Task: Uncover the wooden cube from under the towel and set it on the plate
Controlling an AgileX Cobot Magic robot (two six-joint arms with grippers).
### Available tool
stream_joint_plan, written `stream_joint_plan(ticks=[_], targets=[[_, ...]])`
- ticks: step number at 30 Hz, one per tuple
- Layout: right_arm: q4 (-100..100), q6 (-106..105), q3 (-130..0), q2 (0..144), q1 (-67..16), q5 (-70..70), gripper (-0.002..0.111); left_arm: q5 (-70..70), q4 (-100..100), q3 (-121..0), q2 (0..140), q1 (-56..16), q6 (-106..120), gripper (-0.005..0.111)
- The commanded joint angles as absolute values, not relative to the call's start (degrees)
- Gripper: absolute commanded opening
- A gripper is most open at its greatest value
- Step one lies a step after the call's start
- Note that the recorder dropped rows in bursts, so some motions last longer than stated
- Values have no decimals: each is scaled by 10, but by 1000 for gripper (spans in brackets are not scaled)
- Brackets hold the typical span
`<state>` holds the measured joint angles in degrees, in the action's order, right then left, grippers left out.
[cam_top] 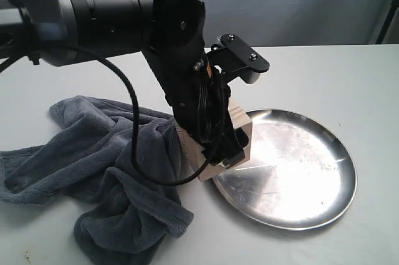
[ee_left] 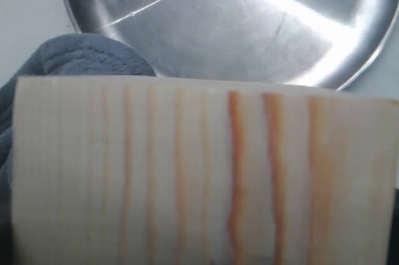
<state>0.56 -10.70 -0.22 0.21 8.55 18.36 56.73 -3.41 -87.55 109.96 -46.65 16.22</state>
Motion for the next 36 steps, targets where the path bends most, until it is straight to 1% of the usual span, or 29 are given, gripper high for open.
stream_joint_plan(ticks=[1,6,8,13,16,18,20,22,29,32,34,36], targets=[[0,-105,0,0,85,183,0,558,30,-883,1094,-467,119,52],[0,-105,0,0,85,183,0,558,138,-883,1096,-465,3,53],[0,-105,0,0,85,183,0,575,141,-883,1102,-456,-41,53],[0,-105,0,0,77,183,0,617,139,-882,1136,-422,-48,54],[3,-105,0,0,70,183,0,617,139,-882,1148,-418,-49,63],[3,-105,0,0,67,183,0,606,139,-882,1152,-420,-49,72],[3,-105,0,0,67,183,0,587,135,-882,1153,-422,-49,77],[3,-105,0,0,67,183,0,568,120,-882,1153,-422,-46,79],[3,-105,0,0,67,183,0,546,106,-883,1151,-422,-43,78],[3,-105,0,0,67,183,0,544,45,-883,1138,-422,-31,77],[3,-105,0,0,67,183,0,538,0,-883,1133,-422,-8,70],[3,-105,0,0,67,183,0,532,-31,-883,1133,-422,-4,58]])
